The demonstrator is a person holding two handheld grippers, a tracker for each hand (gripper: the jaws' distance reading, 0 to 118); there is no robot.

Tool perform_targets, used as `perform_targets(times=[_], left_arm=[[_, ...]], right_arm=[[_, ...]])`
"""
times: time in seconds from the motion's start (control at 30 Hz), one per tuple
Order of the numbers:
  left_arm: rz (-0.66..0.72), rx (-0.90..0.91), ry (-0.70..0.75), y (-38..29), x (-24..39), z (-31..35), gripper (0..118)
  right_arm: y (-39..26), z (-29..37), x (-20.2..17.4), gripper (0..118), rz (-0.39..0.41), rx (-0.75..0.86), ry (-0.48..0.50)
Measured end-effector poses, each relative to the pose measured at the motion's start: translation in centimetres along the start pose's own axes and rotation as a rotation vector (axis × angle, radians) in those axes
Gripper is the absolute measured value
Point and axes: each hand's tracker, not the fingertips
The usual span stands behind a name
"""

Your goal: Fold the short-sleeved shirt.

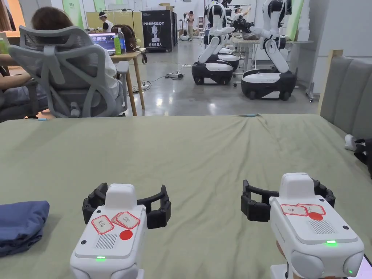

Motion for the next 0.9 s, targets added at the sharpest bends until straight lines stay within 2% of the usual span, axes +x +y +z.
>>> perform_targets(times=[0.9], left_arm=[[-0.011, -0.019, 0.0, -0.03, 0.56, 0.64, 118]], right_arm=[[-0.65, 0.48, 0.61, 118, 0.005, -0.004, -0.027]])
